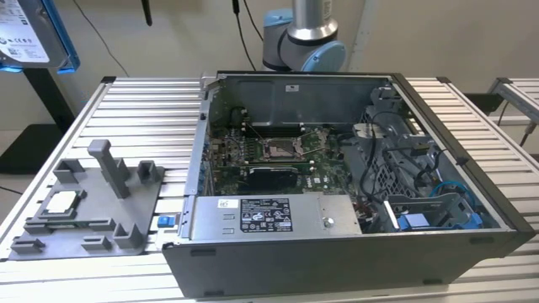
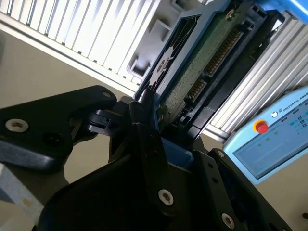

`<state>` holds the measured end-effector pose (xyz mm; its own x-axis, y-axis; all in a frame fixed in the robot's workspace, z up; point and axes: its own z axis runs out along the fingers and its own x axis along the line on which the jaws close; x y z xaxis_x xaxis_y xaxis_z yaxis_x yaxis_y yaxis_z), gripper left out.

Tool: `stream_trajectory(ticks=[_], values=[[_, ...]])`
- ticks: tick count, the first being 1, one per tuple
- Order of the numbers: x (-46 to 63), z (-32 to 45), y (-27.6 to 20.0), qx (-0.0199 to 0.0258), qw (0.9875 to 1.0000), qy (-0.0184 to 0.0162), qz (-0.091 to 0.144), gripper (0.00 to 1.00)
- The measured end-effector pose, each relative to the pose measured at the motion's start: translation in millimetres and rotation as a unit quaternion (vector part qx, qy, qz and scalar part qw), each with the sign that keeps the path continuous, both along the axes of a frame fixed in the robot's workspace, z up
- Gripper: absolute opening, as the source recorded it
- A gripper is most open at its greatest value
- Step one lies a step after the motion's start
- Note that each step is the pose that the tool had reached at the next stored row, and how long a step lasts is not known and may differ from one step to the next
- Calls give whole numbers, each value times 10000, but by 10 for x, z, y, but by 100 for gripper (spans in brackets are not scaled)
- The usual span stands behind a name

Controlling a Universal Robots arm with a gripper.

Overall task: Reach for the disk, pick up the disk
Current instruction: 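Pick up the disk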

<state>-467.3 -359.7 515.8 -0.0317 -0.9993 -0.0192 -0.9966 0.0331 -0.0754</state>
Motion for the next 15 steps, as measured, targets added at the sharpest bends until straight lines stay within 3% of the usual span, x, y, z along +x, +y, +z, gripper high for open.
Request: stream_trajectory(ticks=[7,15], values=[[17,0,0,0,10000,0,0,0],[128,0,0,0,10000,0,0,0]])
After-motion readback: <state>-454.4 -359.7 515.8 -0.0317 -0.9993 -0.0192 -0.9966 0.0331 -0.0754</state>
